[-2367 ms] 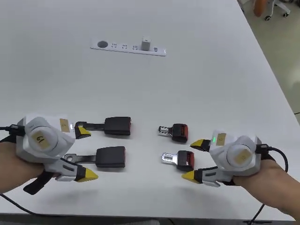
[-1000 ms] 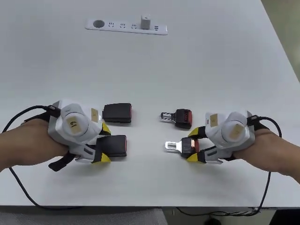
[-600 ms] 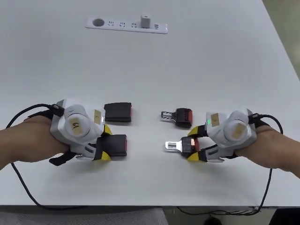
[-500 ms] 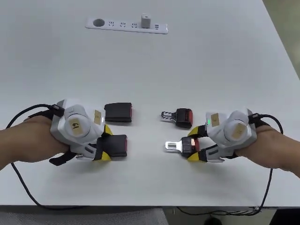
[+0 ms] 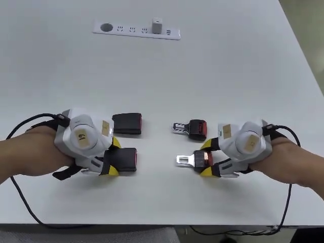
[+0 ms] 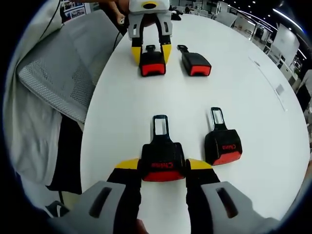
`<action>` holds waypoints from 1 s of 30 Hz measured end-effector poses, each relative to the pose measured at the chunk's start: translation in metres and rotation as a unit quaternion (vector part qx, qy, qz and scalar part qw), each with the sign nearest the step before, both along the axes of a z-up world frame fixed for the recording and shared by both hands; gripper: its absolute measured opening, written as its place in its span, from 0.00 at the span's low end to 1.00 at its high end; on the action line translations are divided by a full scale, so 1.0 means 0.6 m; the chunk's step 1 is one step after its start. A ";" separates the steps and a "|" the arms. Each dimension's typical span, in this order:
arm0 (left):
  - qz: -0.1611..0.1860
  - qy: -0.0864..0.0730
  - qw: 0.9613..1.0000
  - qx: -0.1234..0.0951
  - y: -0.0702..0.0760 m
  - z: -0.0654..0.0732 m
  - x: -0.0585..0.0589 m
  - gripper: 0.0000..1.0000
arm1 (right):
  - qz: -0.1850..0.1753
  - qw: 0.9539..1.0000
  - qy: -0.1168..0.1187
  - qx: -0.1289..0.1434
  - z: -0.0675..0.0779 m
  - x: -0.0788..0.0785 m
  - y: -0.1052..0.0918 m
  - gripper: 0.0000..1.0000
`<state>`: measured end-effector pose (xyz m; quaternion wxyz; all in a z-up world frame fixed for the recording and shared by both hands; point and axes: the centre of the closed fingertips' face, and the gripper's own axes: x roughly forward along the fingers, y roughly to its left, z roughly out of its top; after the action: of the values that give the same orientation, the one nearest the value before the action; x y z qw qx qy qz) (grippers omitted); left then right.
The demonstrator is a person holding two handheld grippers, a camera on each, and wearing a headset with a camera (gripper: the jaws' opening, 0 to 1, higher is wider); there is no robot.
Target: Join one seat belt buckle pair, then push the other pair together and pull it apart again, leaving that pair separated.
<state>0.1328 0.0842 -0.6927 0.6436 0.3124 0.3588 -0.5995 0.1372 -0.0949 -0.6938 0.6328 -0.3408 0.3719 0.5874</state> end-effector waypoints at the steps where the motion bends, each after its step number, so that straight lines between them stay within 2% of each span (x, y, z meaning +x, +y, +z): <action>1: 0.001 0.000 1.000 -0.001 0.000 0.000 0.000 0.35 | 0.000 1.000 0.000 0.000 0.000 0.000 0.001 0.33; 7: 0.003 0.001 1.000 -0.006 -0.001 0.002 -0.002 0.35 | 0.000 1.000 0.000 0.008 0.001 0.001 0.024 0.33; 13: 0.003 0.001 1.000 0.001 0.000 0.000 -0.001 0.35 | 0.001 1.000 0.002 0.012 0.000 0.009 0.039 0.33; 30: 0.000 0.001 1.000 0.004 0.001 -0.001 0.000 0.35 | 0.016 0.999 -0.002 0.028 -0.001 -0.007 0.125 0.33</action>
<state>0.1326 0.0847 -0.6935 0.6418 0.3144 0.3618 -0.5986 0.1331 -0.0198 -0.6946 0.6330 -0.3302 0.3486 0.6072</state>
